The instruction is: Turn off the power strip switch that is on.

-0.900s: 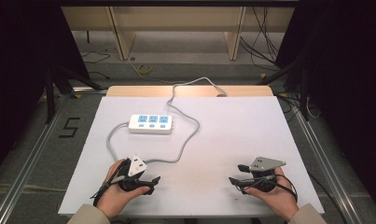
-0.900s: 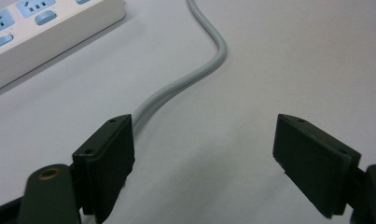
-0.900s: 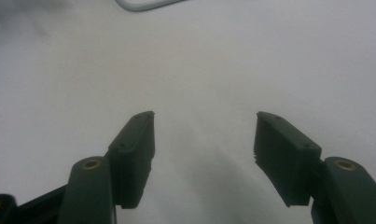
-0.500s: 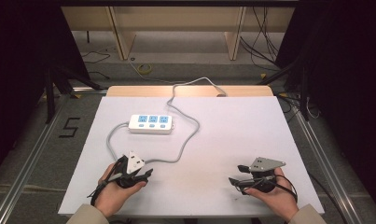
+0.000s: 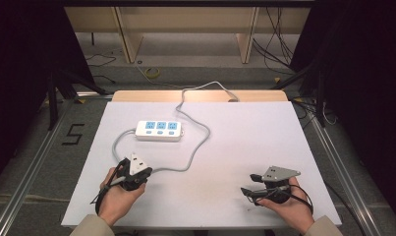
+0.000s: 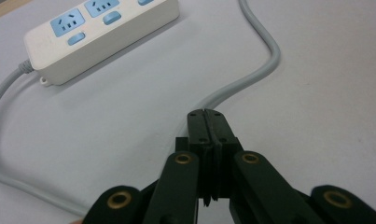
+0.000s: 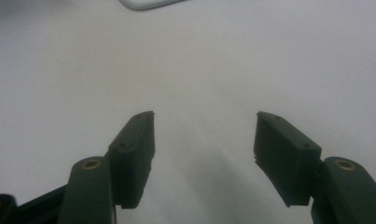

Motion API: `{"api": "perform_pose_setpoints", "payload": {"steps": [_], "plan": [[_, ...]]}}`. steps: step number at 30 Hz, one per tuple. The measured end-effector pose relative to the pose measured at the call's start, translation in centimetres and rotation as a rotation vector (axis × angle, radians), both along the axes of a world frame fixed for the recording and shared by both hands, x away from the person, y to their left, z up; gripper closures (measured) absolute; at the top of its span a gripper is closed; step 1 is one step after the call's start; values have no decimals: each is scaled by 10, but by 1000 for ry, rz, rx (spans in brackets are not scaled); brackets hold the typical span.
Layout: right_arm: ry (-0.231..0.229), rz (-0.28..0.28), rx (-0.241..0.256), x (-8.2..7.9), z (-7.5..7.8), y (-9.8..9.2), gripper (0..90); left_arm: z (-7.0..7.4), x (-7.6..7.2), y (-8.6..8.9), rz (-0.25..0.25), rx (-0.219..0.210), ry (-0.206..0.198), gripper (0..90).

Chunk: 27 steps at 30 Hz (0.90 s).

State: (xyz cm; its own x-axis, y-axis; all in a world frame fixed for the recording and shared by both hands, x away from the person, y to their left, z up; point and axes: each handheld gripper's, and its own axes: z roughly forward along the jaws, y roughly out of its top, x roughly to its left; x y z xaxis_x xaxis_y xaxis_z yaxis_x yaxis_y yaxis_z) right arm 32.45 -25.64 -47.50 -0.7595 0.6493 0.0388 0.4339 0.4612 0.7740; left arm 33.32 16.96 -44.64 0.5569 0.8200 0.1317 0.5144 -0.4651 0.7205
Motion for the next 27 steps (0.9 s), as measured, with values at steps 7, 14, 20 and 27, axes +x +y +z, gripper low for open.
{"api": "perform_pose_setpoints", "payload": {"steps": [7, 14, 20, 27], "plan": [[-1, 1, -3, 0, -1, 0, 392, 5, 10, 2, 16, -4, 11, 896], [5, 0, -4, 2, -1, 0, 392, 7, 24, 7, 33, -4, 37, 896], [0, 4, -5, 2, -1, -1, 392, 8, 34, 8, 39, 3, 55, 897], [-1, 3, -5, 2, 0, -1, 392, 9, 46, 10, 46, 15, 63, 897]]}}
